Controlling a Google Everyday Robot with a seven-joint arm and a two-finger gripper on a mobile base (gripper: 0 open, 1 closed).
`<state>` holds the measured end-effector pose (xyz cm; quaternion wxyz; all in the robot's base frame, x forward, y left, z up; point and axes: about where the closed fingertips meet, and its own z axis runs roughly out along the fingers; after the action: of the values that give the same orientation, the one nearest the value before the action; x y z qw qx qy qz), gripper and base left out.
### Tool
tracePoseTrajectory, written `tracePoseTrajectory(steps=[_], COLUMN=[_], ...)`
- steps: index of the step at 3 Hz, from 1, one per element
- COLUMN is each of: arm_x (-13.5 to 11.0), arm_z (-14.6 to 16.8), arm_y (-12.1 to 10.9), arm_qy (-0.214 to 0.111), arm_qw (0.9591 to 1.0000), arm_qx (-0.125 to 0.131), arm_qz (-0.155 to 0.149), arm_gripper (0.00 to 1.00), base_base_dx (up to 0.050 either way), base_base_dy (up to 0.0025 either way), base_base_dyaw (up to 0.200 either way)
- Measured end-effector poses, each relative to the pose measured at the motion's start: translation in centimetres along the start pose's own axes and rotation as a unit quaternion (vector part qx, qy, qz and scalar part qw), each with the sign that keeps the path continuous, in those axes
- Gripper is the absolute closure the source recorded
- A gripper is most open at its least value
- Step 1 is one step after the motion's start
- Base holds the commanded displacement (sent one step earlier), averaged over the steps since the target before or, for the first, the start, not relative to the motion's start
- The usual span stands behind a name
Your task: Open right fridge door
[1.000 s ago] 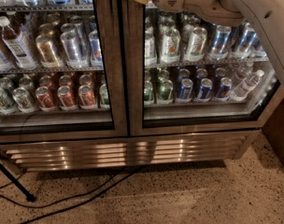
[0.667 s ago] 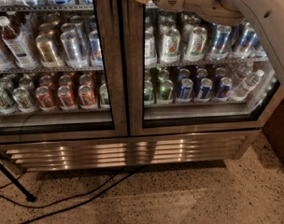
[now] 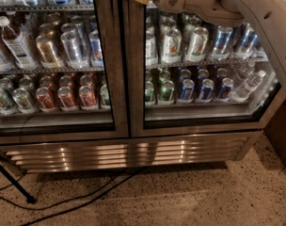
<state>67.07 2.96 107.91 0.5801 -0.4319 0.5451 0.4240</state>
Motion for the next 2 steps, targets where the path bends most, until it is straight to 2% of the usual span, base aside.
tracePoseTrajectory(steps=[2], arm_x=[0.00], arm_z=[0.01], arm_y=[-0.10], arm_qy=[0.000], arm_qw=[1.0000], arm_qx=[0.000], arm_qz=[0.001], arm_gripper=[1.00], base_base_dx=[0.000], base_base_dy=[0.00000], base_base_dyaw=[0.000])
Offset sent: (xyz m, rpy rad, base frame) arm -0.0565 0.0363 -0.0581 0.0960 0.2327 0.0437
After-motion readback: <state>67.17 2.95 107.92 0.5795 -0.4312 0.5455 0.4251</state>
